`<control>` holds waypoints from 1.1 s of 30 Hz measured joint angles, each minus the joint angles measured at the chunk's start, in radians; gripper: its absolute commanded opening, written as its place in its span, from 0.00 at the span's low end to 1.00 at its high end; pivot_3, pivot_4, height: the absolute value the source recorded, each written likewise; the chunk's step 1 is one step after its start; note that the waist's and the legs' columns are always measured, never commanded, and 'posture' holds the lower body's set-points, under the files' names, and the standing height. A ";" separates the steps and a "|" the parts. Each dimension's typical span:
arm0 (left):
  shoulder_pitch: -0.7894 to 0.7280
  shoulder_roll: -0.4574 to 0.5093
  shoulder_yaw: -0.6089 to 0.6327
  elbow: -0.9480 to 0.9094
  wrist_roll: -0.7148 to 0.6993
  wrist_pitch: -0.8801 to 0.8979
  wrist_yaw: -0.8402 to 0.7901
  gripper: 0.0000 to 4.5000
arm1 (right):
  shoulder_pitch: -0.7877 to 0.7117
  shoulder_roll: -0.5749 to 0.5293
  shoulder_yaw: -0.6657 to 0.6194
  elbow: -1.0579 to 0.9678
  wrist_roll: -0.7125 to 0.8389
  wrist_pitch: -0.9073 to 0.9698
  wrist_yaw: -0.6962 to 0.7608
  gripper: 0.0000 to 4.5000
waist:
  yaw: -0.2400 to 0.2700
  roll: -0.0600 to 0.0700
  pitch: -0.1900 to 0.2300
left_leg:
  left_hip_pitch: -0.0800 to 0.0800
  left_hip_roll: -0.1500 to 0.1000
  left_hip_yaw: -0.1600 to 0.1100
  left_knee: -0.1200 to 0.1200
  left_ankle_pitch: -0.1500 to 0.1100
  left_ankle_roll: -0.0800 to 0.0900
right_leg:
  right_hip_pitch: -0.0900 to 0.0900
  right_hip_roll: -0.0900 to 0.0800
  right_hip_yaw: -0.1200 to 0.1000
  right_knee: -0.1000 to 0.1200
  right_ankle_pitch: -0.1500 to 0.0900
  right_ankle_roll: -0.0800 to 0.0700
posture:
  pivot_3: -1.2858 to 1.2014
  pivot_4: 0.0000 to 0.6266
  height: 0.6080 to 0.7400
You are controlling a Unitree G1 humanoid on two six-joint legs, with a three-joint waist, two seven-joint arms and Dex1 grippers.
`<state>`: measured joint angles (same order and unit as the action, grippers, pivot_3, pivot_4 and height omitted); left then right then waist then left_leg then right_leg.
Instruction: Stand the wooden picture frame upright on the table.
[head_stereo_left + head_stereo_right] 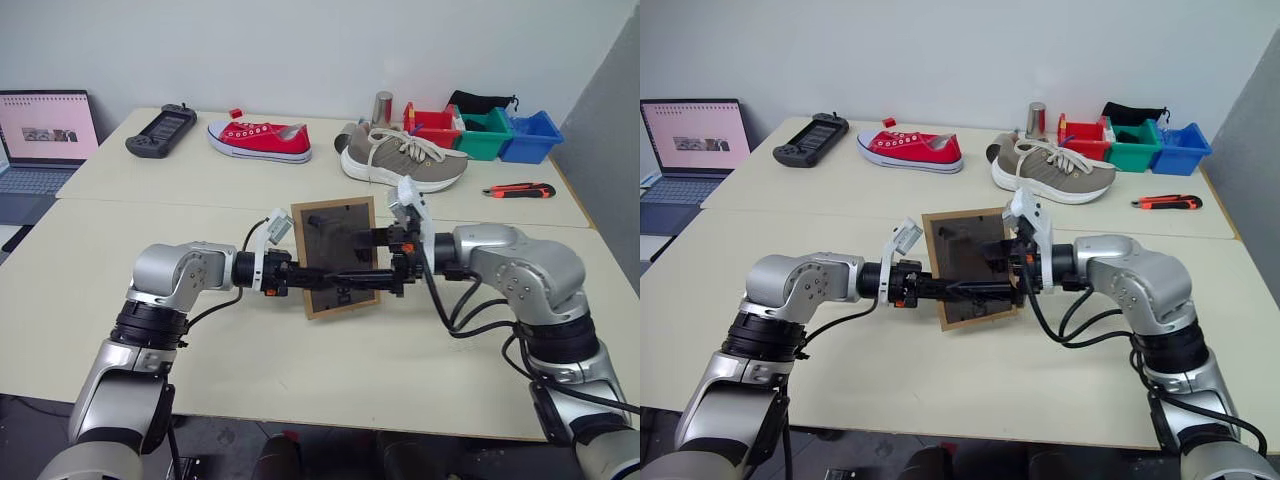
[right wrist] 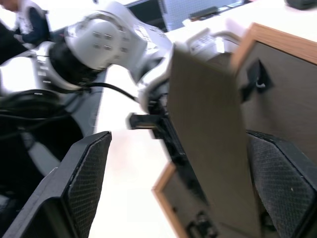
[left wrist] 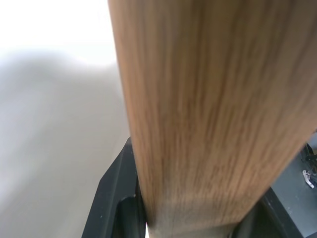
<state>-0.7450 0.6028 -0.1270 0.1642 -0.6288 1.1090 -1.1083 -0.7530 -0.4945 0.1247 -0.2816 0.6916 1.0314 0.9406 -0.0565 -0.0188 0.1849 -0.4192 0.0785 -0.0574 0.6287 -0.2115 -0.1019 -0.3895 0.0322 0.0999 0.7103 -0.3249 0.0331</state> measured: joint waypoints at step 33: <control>0.003 -0.064 0.150 0.037 -0.467 0.501 0.195 0.29 | -0.007 -0.147 0.098 0.868 -1.047 -2.298 -0.356 0.97 | -0.021 -0.002 0.002 | 0.002 0.000 0.000 0.001 0.002 -0.004 | 0.002 -0.001 0.001 0.002 0.000 0.000 | 0.52 0.24 1.00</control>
<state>-0.7424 0.5389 0.0234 0.2013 -1.0956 1.6104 -0.9131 -0.7603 -0.6413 0.2226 0.5862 -0.3551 -1.2668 0.5842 -0.0772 -0.0206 0.1864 -0.4172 0.0785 -0.0569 0.6297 -0.2093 -0.1058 -0.3878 0.0315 0.1005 0.7122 -0.3248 0.0330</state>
